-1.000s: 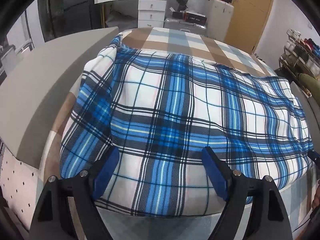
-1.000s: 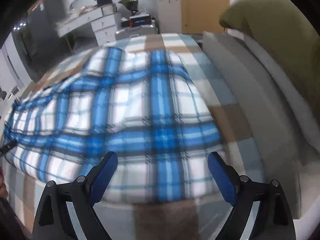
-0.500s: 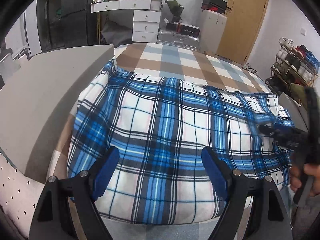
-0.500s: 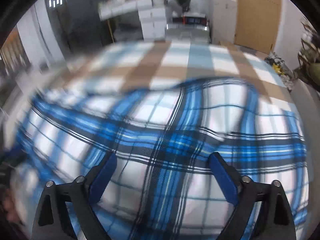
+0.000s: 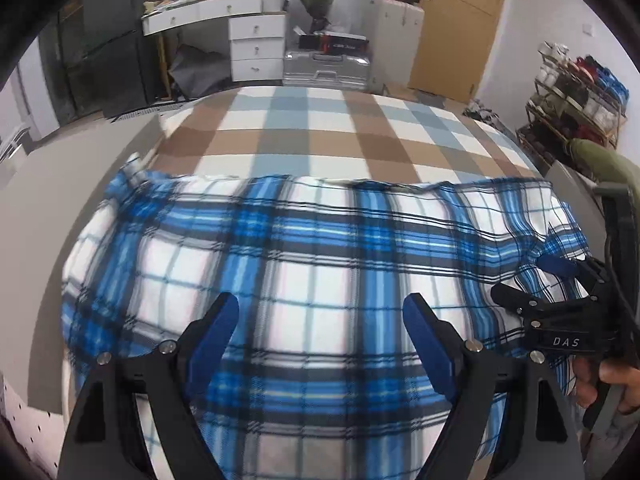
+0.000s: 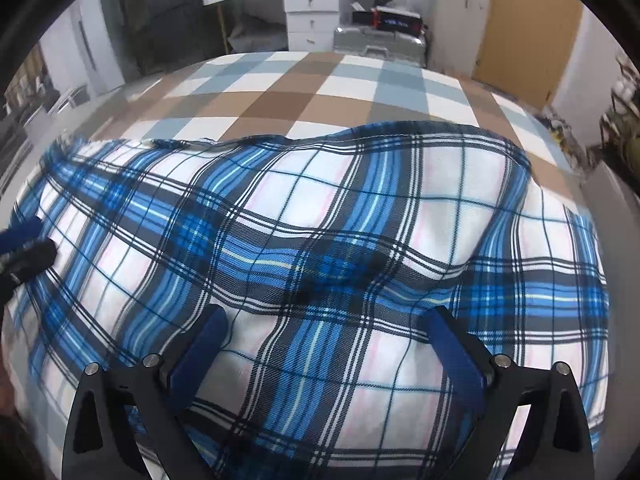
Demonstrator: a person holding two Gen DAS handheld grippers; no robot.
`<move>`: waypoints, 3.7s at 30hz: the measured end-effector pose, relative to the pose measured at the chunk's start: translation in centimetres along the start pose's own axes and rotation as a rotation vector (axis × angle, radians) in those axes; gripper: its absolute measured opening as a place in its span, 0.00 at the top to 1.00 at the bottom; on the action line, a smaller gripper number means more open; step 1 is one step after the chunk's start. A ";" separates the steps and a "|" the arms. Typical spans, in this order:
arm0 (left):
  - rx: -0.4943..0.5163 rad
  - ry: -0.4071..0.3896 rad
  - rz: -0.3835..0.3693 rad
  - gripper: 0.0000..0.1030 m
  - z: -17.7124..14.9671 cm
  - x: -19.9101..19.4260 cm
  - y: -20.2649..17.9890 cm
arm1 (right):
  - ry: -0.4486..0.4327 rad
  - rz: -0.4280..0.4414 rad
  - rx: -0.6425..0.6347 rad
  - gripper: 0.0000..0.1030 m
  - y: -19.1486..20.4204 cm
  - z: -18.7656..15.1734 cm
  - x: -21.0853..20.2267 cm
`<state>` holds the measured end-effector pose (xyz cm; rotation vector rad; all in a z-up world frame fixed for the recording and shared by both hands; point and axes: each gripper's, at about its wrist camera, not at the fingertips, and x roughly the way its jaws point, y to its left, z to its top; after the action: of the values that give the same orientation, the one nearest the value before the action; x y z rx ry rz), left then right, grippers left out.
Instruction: Fold large clothes
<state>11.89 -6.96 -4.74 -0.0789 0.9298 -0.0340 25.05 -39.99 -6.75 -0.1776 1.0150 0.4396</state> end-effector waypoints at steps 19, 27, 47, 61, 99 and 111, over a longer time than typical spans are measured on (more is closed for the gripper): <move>0.089 0.000 -0.083 0.17 1.4 0.4 -4.9 | -0.037 -0.072 0.258 0.01 -9.2 -1.3 -1.9; 0.246 0.092 -0.009 0.17 1.5 5.7 -8.6 | -0.026 -0.058 0.103 0.00 -5.5 -0.8 -0.1; 0.194 -0.031 0.034 0.14 2.9 2.0 -5.0 | -0.037 -0.069 0.088 0.04 -4.8 2.9 2.2; 0.050 0.021 0.039 0.01 3.3 6.6 1.7 | -0.094 -0.109 0.032 0.07 -1.3 3.5 -0.9; 0.056 0.004 0.052 0.01 3.0 6.1 1.8 | -0.077 -0.075 0.019 0.06 -5.9 -3.5 -2.5; 0.005 0.001 0.065 0.03 2.7 3.1 0.6 | -0.137 -0.140 0.171 0.06 -10.0 -6.7 -7.4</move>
<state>15.88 -6.41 -5.63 -0.0439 0.9325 0.0241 20.82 -53.30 -4.57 -0.0639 0.8942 0.2329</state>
